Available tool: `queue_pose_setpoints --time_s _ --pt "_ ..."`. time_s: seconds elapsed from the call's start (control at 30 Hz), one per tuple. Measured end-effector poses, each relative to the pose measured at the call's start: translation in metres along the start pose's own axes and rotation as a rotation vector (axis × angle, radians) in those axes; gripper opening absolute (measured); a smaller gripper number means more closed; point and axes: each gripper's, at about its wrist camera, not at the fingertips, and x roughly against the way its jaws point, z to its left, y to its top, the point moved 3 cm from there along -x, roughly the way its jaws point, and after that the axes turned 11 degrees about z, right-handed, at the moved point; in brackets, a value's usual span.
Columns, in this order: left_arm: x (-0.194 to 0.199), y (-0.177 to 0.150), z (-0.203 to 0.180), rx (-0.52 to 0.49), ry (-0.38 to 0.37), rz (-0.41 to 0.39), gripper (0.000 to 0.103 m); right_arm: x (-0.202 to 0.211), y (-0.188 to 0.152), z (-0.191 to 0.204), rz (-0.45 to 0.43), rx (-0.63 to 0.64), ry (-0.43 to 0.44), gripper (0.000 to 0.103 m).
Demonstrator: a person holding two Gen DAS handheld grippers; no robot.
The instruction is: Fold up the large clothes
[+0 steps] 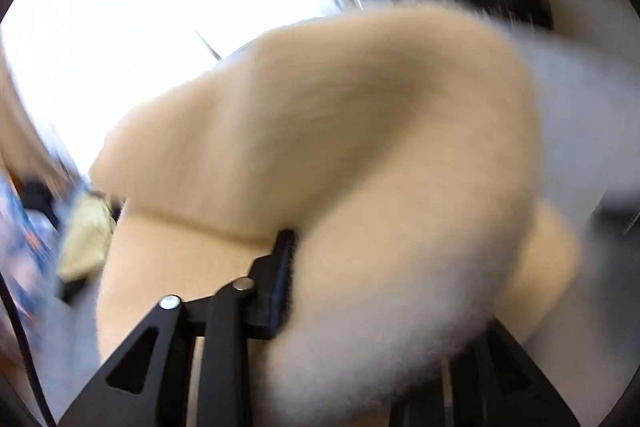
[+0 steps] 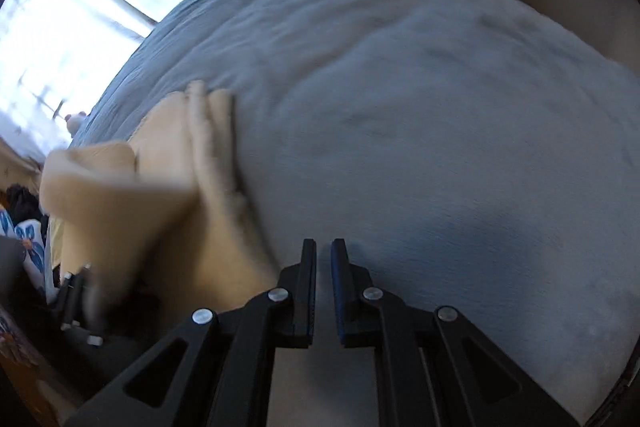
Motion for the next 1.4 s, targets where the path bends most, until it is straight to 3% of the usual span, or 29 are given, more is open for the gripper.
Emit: queue_pose_setpoints --time_s 0.03,0.07,0.13,0.17,0.37,0.5,0.53,0.67,0.73,0.9,0.97,1.03,1.1,1.2,1.33,1.4 --pt "0.004 -0.003 -0.006 -0.031 0.048 -0.029 0.037 0.002 0.000 -0.005 0.001 -0.005 0.011 0.009" --pt "0.010 -0.004 -0.008 -0.049 0.038 -0.052 0.053 0.004 -0.001 -0.007 -0.002 0.004 0.015 0.009" --pt "0.021 -0.004 -0.003 -0.055 -0.072 -0.062 0.072 0.006 0.000 -0.005 -0.014 0.036 0.001 0.010" --pt "0.029 -0.005 0.002 -0.058 -0.129 -0.062 0.077 0.006 0.002 -0.004 -0.018 0.047 0.001 0.010" --pt "0.072 -0.029 0.031 -0.057 -0.224 -0.098 0.077 0.019 0.004 0.017 -0.026 0.094 0.100 0.011" --pt "0.093 -0.037 0.076 0.037 -0.270 -0.110 0.078 0.036 0.009 0.034 -0.035 0.135 0.199 0.041" --pt "0.095 -0.044 0.094 0.083 -0.277 -0.105 0.079 0.040 0.009 0.037 -0.041 0.138 0.226 0.043" --pt "0.081 -0.069 0.158 0.297 -0.324 -0.042 0.080 0.049 0.017 0.057 -0.006 0.164 0.334 0.043" --pt "0.056 -0.078 0.185 0.412 -0.326 0.035 0.080 0.045 0.027 0.072 0.029 0.194 0.356 0.043" --pt "0.006 -0.104 0.208 0.579 -0.400 0.175 0.080 0.014 0.043 0.110 0.093 0.318 0.274 0.043" --pt "-0.007 -0.105 0.211 0.610 -0.467 0.179 0.081 -0.005 0.048 0.119 0.145 0.340 0.259 0.041" --pt "-0.014 -0.103 0.212 0.632 -0.490 0.181 0.086 -0.024 0.051 0.124 0.187 0.360 0.237 0.022" --pt "-0.020 -0.099 0.211 0.631 -0.495 0.198 0.087 -0.034 0.050 0.126 0.191 0.365 0.193 0.019" --pt "-0.028 -0.092 0.212 0.632 -0.496 0.212 0.087 -0.023 0.042 0.125 0.146 0.387 0.197 0.016" --pt "-0.014 -0.085 0.204 0.591 -0.497 0.211 0.087 0.022 0.022 0.111 0.056 0.374 0.249 0.014" --pt "-0.008 -0.084 0.197 0.559 -0.497 0.193 0.087 0.035 0.008 0.105 0.016 0.401 0.220 0.014"
